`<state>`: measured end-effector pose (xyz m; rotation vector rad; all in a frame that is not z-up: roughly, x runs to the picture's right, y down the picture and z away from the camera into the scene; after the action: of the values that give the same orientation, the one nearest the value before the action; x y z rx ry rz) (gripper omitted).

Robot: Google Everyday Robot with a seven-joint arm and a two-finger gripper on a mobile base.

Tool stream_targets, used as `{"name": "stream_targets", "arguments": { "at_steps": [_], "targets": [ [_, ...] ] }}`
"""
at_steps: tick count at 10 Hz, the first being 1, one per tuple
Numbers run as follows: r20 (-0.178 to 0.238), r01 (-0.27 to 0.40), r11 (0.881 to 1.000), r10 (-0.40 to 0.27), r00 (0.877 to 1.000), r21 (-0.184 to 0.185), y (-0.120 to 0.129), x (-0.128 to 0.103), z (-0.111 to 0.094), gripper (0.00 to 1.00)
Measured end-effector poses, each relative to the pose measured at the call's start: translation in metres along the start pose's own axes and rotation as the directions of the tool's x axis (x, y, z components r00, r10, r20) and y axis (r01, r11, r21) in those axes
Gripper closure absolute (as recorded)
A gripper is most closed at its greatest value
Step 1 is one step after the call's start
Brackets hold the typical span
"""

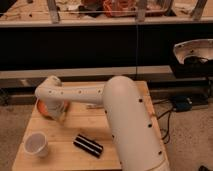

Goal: Push the ceramic bowl across the table

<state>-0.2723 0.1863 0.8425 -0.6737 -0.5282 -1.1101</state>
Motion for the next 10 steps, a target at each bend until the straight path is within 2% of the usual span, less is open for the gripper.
{"name": "stream_targets", "arguments": {
  "at_steps": [2, 5, 8, 10],
  "targets": [
    [0.007, 0.030, 1.000, -0.030, 1.000, 0.000, -0.012, -0.012, 0.002, 0.96],
    [0.017, 0.041, 0.999, -0.041, 0.999, -0.002, -0.010, -0.021, 0.006, 0.96],
    [0.033, 0.030, 1.000, -0.030, 0.999, -0.003, 0.001, -0.017, 0.008, 0.96],
    [0.039, 0.033, 0.999, -0.032, 0.999, 0.000, 0.001, -0.021, 0.010, 0.96]
  ]
}}
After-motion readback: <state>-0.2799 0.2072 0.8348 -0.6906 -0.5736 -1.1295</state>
